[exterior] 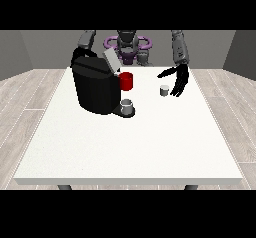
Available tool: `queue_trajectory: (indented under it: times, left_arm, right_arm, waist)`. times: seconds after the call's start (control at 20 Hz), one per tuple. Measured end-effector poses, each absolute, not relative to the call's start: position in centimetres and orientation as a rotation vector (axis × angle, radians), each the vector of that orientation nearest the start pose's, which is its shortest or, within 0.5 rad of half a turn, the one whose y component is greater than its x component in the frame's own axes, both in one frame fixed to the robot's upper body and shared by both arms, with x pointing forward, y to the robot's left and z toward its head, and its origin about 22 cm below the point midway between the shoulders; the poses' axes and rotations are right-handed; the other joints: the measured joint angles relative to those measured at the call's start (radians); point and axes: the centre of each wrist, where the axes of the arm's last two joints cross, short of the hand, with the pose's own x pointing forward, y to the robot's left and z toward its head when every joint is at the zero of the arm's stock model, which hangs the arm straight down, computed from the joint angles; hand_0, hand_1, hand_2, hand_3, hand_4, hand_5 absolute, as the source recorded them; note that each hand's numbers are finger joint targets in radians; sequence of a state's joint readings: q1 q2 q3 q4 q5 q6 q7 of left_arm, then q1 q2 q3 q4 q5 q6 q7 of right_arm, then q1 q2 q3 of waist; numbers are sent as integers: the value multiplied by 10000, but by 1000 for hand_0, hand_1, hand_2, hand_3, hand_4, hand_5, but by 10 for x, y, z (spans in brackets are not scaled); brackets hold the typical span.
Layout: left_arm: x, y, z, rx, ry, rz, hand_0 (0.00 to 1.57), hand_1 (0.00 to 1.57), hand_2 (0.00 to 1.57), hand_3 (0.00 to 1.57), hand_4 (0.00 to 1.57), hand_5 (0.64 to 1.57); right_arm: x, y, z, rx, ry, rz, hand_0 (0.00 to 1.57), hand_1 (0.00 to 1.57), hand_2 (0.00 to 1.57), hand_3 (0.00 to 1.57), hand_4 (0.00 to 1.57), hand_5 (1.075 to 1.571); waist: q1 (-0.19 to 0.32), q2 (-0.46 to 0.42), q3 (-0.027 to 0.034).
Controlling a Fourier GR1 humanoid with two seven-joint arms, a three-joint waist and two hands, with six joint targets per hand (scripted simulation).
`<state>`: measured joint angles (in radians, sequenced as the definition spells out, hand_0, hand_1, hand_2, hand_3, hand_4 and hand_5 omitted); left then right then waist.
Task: Insert the coffee pod into the coffee machine and close the lid
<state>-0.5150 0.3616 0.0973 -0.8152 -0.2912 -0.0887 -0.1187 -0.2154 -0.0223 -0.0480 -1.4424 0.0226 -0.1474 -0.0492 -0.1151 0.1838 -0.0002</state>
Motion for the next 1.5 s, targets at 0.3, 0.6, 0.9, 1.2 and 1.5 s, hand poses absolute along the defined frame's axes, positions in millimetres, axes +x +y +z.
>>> queue_trajectory:
  times: [0.3, 0.6, 0.9, 1.2, 1.5]
  left_arm:
    - [357, 335, 1, 4797, -13058, -5862, 568, 568, 698, 414, 0, 1571]
    - [357, 334, -8, 5698, -13007, -6765, 695, 695, 831, 592, 0, 1571]
    - [362, 330, -11, 6607, -13543, -6800, 824, 824, 972, 737, 389, 1571]
    - [366, 335, -10, 7386, -13758, -7226, 899, 899, 1011, 776, 309, 1571]
    - [369, 334, -9, 7695, -13590, -7921, 1266, 1266, 1399, 1363, 507, 1571]
  right_arm:
    - [293, -220, 19, -1186, -16704, -265, 0, 0, 0, 0, 393, 1571]
    - [292, -221, 16, -1143, -16600, -281, 0, 0, 0, 0, 434, 1571]
    - [293, -214, 15, -1148, -16638, -220, 0, 0, 0, 0, 491, 1571]
    - [293, -213, 23, -919, -16788, -318, 0, 0, 0, 0, 505, 1571]
    - [295, -215, 25, -792, -16713, -603, 0, 0, 0, 0, 426, 1571]
  waist:
    - [-226, 70, -2]
    - [-314, 87, 0]
    - [-375, 193, 14]
    - [-550, 330, 30]
    - [-551, 250, 25]
